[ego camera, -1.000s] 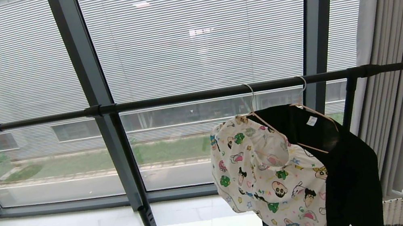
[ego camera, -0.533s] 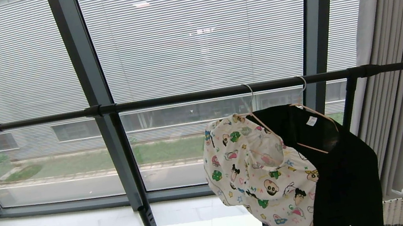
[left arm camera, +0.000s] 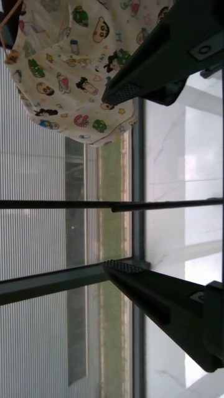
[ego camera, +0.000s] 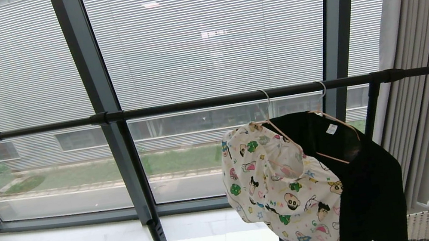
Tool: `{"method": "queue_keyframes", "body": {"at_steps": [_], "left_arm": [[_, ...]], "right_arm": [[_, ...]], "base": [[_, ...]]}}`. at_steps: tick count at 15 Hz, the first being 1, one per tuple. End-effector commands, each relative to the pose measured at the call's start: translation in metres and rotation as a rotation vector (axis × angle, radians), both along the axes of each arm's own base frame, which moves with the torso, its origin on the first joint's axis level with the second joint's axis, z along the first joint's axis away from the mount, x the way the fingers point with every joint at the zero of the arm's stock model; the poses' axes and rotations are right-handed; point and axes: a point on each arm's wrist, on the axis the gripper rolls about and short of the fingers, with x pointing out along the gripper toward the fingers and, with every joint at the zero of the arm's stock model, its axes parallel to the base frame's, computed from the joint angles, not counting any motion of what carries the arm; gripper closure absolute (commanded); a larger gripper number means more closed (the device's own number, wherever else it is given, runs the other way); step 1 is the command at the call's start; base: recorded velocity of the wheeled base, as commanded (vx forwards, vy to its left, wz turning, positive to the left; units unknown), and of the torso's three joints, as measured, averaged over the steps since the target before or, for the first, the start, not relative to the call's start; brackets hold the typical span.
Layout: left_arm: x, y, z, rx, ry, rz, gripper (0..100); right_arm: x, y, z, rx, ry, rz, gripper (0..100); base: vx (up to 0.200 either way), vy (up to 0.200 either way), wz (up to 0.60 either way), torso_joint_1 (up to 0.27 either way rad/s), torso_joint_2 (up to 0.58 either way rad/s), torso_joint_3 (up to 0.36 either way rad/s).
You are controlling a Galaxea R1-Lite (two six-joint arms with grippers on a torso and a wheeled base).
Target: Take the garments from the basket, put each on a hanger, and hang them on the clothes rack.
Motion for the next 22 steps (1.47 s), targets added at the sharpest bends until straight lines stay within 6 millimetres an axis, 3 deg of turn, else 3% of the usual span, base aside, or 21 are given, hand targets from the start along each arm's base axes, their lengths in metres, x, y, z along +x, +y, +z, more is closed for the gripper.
{"method": "queue_keyframes", "body": {"at_steps": [1, 9, 13, 22], "left_arm": [[-0.0001, 0.0, -0.0001, 0.0, -0.001, -0.001, 0], [-0.0001, 0.0, -0.0001, 0.0, -0.001, -0.001, 0], [-0.0001, 0.0, -0.0001, 0.0, -0.001, 0.002, 0], [-0.0001, 0.0, -0.0001, 0.0, -0.001, 0.001, 0]], "right_arm": [[0.0001, -0.0001, 0.0, 0.025, 0.001, -0.003, 0], [0.0001, -0.0001, 0.0, 0.05, 0.001, -0.004, 0], [0.0001, 0.0, 0.0, -0.022, 0.002, 0.002, 0], [0.0001, 0.0, -0.0001, 0.071, 0.002, -0.001, 0]], "base": [[0.0, 0.0, 0.0, 0.0, 0.0, 0.0], [0.0, 0.0, 0.0, 0.0, 0.0, 0.0], [0.0, 0.0, 0.0, 0.0, 0.0, 0.0], [0.0, 0.0, 0.0, 0.0, 0.0, 0.0]]}}
